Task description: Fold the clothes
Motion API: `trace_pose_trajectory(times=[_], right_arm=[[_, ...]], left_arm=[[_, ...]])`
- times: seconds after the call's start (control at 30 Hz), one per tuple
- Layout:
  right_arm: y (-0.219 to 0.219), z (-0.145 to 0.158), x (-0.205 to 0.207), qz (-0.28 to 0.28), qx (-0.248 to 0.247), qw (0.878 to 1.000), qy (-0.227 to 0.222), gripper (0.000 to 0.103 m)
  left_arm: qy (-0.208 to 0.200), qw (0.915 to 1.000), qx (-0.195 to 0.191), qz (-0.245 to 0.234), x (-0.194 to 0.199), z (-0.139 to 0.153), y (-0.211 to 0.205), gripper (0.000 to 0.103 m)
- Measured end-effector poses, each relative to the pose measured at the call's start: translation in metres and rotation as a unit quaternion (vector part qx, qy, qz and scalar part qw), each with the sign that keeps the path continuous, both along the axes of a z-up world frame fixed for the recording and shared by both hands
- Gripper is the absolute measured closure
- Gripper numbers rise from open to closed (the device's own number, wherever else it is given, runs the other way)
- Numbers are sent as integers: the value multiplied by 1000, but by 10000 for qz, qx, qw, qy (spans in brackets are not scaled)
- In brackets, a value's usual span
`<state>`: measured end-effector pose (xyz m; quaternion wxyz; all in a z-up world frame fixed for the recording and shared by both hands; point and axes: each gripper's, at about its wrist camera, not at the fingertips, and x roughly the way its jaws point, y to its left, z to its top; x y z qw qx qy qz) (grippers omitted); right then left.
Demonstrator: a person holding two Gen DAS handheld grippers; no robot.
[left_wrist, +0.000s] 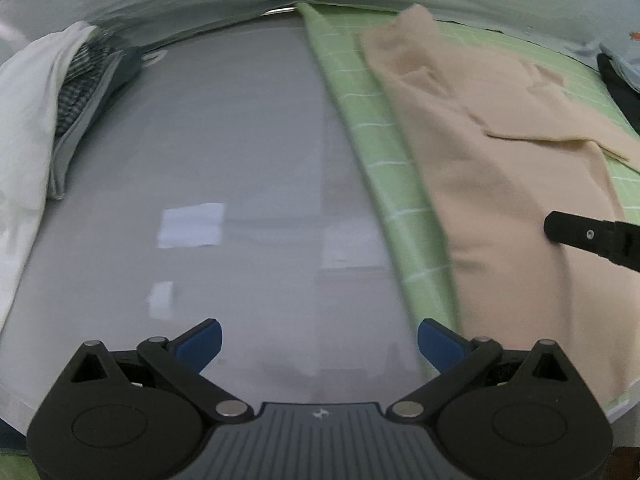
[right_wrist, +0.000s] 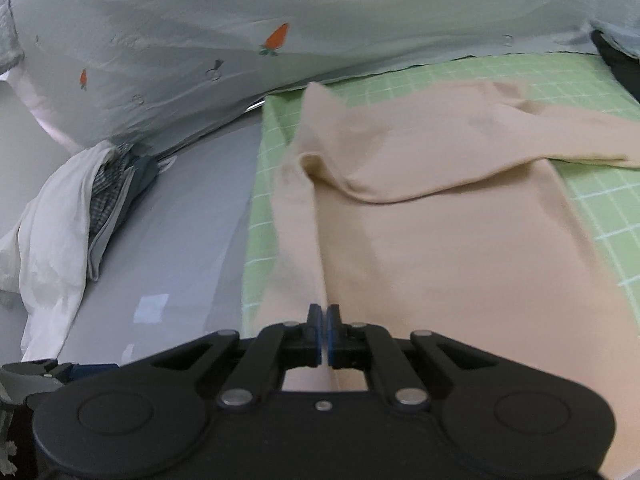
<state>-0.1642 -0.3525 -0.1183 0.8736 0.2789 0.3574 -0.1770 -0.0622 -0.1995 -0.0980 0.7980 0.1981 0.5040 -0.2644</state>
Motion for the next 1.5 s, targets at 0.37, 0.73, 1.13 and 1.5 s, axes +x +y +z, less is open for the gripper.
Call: trace_pose_trajectory(times=[0.37,0.73,1.13,1.5], right_arm=[[-33,-14,-28,116,436,9987,229,99],[-5,-31,-21,876,893,9917,287,63],[-5,16,-59,739,510,9958,-159,98],[-6,-27,-48,742,184,9920,1001,97]], left_arm=[[87,9997,237,80,-43,-8,-21,0],[234,9984,425,275,-48,-21,-4,0],[220,9987,442,-79,-54,-24,-16,0],[317,9981,513,-108,-49,-29,-23,0]])
